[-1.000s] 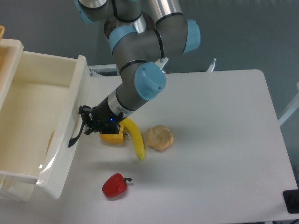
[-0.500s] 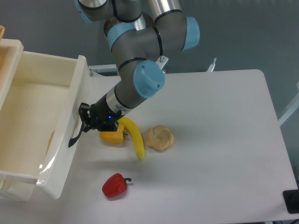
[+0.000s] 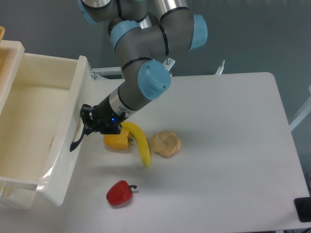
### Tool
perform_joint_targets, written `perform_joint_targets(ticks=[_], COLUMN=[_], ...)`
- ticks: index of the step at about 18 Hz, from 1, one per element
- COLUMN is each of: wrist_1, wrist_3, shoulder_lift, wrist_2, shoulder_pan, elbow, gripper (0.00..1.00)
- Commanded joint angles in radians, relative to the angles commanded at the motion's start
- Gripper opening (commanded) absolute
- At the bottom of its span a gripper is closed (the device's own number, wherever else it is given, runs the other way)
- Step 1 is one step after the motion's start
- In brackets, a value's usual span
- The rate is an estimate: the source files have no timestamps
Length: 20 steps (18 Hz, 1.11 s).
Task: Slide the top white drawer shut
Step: 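Push the open white drawer shut with the gripper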
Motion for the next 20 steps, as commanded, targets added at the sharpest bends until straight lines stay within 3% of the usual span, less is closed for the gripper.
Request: perform_joint_targets(ticks=[20], wrist_1=[-0.006], wrist_3=[-0.008], shoulder_lift=[0.005], wrist_2=[0.000], shoulder_pan=[-0.089], elbow=[-0.002], gripper=[0.03])
